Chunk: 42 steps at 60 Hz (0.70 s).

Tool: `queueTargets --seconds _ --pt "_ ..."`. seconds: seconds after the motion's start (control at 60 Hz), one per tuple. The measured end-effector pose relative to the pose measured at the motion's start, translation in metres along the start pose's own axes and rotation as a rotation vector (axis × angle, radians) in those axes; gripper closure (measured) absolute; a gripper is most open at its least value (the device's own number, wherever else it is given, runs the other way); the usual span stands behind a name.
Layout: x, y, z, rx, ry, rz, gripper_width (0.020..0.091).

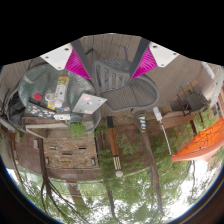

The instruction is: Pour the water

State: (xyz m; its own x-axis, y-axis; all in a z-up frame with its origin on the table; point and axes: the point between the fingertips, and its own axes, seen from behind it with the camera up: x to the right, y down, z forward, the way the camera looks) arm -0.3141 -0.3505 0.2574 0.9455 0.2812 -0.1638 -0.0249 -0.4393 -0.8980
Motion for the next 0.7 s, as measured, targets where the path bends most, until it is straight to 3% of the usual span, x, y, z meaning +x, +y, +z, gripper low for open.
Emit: queueTargets --seconds 0.25,0.55,0.7 --pt "0.035 0.002 -0.010 0.005 0.114 0.030 0.0265" --pt "0.120 0.036 0.036 0.005 0.280 0.024 0.0280" --pt "0.145 0.045 0.098 0.083 0.343 0.011 0.0285"
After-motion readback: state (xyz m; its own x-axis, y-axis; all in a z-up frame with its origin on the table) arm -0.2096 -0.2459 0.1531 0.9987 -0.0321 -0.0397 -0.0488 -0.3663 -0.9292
